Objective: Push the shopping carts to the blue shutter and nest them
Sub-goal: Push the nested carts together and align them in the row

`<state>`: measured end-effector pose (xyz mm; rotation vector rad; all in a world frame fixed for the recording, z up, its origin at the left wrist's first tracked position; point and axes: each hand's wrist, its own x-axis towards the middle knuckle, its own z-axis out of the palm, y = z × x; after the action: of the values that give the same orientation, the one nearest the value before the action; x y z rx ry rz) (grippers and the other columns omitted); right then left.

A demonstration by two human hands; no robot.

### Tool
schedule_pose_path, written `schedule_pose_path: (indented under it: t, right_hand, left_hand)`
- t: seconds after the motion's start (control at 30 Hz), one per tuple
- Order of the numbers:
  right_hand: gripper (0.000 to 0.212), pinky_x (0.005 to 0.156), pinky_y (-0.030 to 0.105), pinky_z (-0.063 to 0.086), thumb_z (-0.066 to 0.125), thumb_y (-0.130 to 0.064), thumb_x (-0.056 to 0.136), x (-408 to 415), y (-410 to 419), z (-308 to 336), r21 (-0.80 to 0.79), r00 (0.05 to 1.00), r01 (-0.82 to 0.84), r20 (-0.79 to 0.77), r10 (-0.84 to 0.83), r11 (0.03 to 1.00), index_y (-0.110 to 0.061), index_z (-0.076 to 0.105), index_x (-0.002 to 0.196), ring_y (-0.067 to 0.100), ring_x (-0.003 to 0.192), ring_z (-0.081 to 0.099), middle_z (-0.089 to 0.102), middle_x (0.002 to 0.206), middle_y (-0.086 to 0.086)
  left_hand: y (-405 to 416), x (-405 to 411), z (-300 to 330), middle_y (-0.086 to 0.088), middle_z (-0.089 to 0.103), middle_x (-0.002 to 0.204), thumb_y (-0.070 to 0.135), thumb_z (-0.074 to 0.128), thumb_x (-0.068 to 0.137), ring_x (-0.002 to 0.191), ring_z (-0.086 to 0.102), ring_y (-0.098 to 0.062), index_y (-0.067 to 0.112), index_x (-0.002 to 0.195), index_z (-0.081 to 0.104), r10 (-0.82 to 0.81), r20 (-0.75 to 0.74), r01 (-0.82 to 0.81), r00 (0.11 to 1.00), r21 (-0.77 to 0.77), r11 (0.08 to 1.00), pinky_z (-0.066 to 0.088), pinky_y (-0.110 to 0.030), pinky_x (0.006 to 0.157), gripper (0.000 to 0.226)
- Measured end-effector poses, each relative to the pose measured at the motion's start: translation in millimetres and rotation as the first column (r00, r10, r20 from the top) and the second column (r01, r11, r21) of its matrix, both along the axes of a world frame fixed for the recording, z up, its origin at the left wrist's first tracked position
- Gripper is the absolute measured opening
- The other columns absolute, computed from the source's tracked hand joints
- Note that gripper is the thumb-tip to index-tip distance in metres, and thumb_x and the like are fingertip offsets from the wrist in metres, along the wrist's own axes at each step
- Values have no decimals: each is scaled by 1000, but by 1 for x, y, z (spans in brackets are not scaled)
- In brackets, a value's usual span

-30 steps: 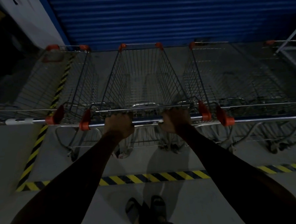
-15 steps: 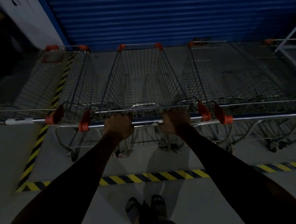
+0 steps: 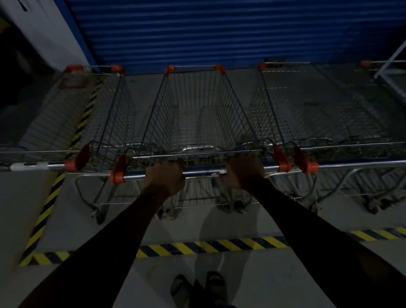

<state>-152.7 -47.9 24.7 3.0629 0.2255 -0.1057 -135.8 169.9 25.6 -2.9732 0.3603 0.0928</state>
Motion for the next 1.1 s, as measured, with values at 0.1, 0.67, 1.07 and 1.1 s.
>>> schedule_pose_path:
  t: [0.1, 0.67, 1.07, 1.1]
  right_hand:
    - [45, 78, 40, 51, 56, -56, 82, -1, -1, 2, 7, 1000, -3, 22, 3, 1000, -26, 65, 114, 31, 99, 65, 70, 108, 6]
    - [47, 79, 38, 50, 57, -56, 81, -7, -3, 6, -40, 1000, 5, 14, -5, 999, -21, 67, 111, 32, 96, 67, 71, 102, 8]
    - [45, 76, 38, 50, 54, -55, 79, -5, -3, 1, -73, 1000, 3, 30, 0, 997, -22, 68, 106, 32, 93, 67, 71, 99, 7]
    - [44, 75, 38, 51, 55, -55, 78, -6, -2, 1, -77, 999, 6, 32, -3, 997, -23, 69, 105, 32, 92, 67, 72, 97, 6]
  left_hand:
    - [0, 0, -1, -7, 67, 111, 46, 56, 84, 101, 65, -34, 24, 116, 58, -4, 2, 4, 1000, -8, 1000, 50, -39, 81, 38]
    - [0, -7, 1, -7, 67, 109, 43, 54, 88, 99, 65, -33, 22, 120, 54, -51, -8, 51, 999, 1, 999, 48, -39, 79, 39]
    - [0, -8, 0, -7, 67, 110, 44, 55, 87, 101, 65, -33, 23, 118, 54, -51, -4, 51, 999, -8, 999, 48, -40, 81, 38]
    - [-1, -9, 0, -7, 68, 110, 43, 55, 87, 101, 65, -34, 23, 118, 55, -51, -1, 51, 999, -6, 999, 48, -39, 81, 37]
